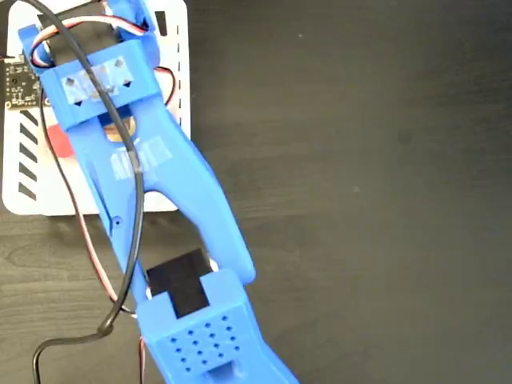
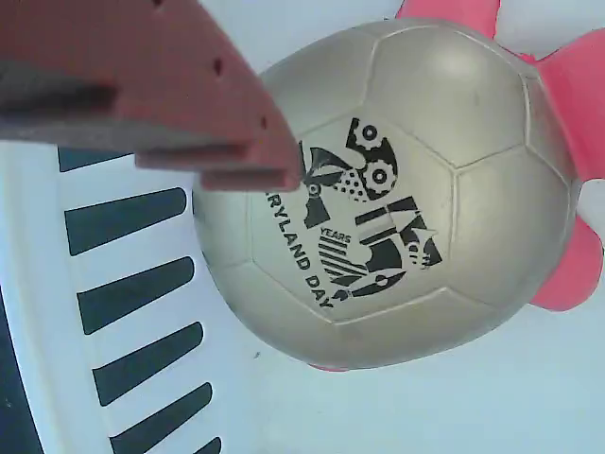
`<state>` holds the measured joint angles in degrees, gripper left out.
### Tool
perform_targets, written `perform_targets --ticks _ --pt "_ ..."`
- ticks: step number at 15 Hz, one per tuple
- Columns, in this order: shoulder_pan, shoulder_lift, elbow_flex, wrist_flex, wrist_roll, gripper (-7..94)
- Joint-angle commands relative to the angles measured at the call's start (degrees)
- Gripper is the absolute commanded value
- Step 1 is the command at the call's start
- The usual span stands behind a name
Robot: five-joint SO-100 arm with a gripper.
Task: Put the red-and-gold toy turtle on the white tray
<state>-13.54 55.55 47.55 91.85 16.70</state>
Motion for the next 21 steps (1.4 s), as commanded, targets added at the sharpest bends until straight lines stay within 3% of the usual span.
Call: perform_targets --ticks 1,2,4,6,12,16,18,21 --pt "-0.62 3.69 -2.29 1.14 0.53 64" --pt "-0.44 4.04 -2.37 1.14 0.53 53" --pt "-0.26 4.39 -2.64 1.14 0.62 19" --pt "-0.18 4.48 -2.64 1.14 0.00 0" --pt "-0.09 10.20 -2.46 -0.62 -0.44 0" --pt "1.58 28.83 2.46 -2.81 -8.00 0" --pt "5.19 45.79 18.90 -8.35 -14.33 0" --pt "11.60 67.15 49.48 -24.08 -18.81 0"
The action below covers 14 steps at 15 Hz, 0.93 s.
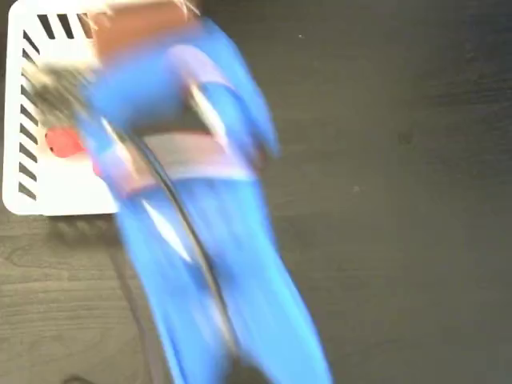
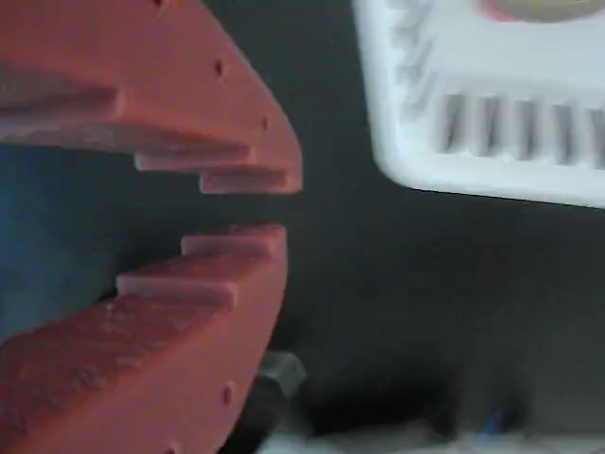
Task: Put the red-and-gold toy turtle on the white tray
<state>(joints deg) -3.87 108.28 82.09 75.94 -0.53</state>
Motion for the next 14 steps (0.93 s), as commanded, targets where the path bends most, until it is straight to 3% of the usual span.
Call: perform_targets --ticks 1,4,6,8,14 --pt "3.08 19.34 25.05 -13.97 -1.32 0" --pt "3.52 32.61 51.33 -27.42 0.88 0" --pt "3.43 40.34 63.11 -28.92 1.14 0" --pt "4.04 47.02 71.46 -26.89 1.41 0" --pt "6.42 70.93 82.79 -9.93 0.88 0"
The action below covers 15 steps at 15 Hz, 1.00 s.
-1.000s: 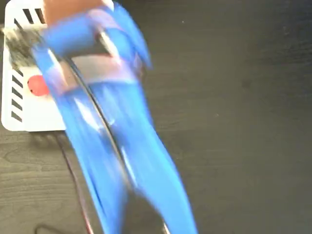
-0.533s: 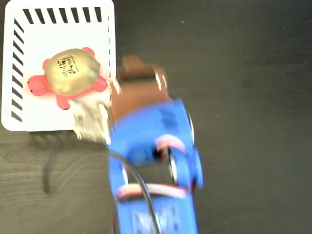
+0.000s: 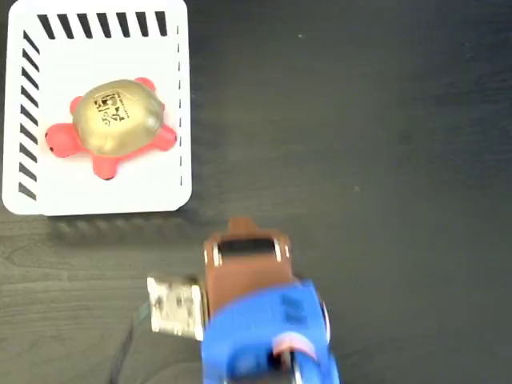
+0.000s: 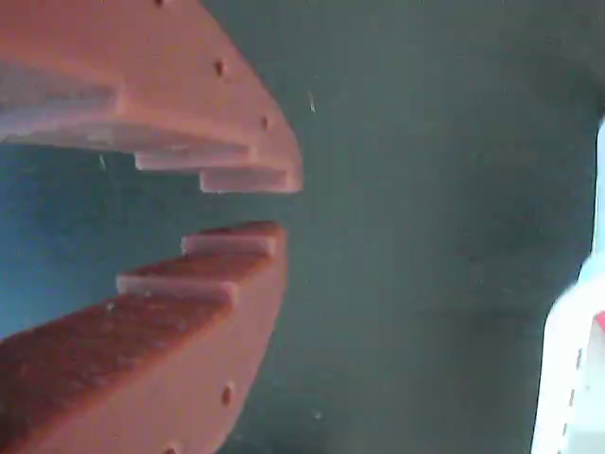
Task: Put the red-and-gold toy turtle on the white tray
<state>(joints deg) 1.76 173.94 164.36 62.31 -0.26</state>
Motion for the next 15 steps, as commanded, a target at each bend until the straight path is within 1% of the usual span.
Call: perform_targets --ticks 1,3,15 --pt "0.79 7.73 1.85 5.98 0.70 0" --pt "0.62 10.37 2.55 9.58 1.41 0" --pt "-0.18 12.22 2.90 9.93 1.32 0"
